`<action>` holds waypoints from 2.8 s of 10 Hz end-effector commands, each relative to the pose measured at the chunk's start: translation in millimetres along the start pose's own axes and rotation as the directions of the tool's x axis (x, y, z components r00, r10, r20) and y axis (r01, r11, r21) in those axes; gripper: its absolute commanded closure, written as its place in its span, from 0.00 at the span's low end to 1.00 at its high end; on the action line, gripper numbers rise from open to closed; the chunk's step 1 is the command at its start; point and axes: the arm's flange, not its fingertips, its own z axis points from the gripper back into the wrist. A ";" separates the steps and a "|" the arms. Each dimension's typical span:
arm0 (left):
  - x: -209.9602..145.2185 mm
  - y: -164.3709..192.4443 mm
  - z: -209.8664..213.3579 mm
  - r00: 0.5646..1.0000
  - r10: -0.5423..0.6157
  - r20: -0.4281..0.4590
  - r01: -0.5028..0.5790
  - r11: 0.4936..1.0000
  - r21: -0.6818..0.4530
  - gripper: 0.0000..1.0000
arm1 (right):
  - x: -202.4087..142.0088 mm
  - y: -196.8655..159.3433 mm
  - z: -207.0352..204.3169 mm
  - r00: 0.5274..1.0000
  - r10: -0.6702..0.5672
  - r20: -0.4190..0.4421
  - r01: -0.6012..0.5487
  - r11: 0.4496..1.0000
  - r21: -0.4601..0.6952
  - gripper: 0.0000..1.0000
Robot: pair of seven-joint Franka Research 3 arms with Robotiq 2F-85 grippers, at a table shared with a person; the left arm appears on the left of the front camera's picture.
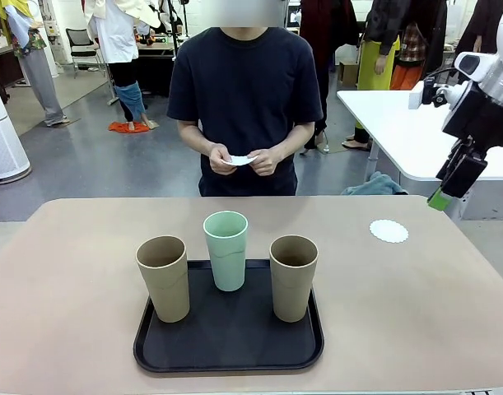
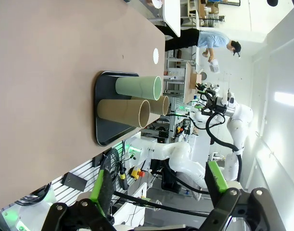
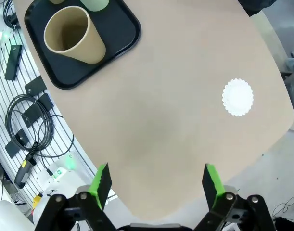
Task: Place coasters on the table and set cups on them.
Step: Pick up one Reusable plastic cup and place it on a coaster set by the human.
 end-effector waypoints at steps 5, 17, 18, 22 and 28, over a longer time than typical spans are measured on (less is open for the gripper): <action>0.9 -1.2 0.2 1.000 -0.006 0.018 0.006 1.000 -0.006 0.00 | -5.0 -6.7 6.5 1.000 -0.018 0.016 0.018 1.000 -0.002 0.00; 0.9 -1.2 0.2 1.000 -0.006 0.018 0.006 1.000 -0.006 0.00 | 17.0 -16.6 -161.5 0.692 0.224 0.686 -0.392 0.915 0.097 0.00; 0.9 -1.2 0.2 1.000 -0.006 0.018 0.006 1.000 -0.006 0.00 | 14.9 -16.8 -167.2 0.684 0.220 0.696 -0.400 0.910 0.106 0.00; 0.9 -1.2 0.2 1.000 -0.006 0.018 0.006 1.000 -0.006 0.00 | 14.0 -15.5 -176.0 0.701 0.197 0.685 -0.384 0.914 0.131 0.00; 0.9 -1.2 0.2 1.000 -0.006 0.018 0.006 1.000 -0.006 0.00 | 12.2 -3.1 -199.9 0.592 0.258 0.764 -0.522 0.845 0.119 0.00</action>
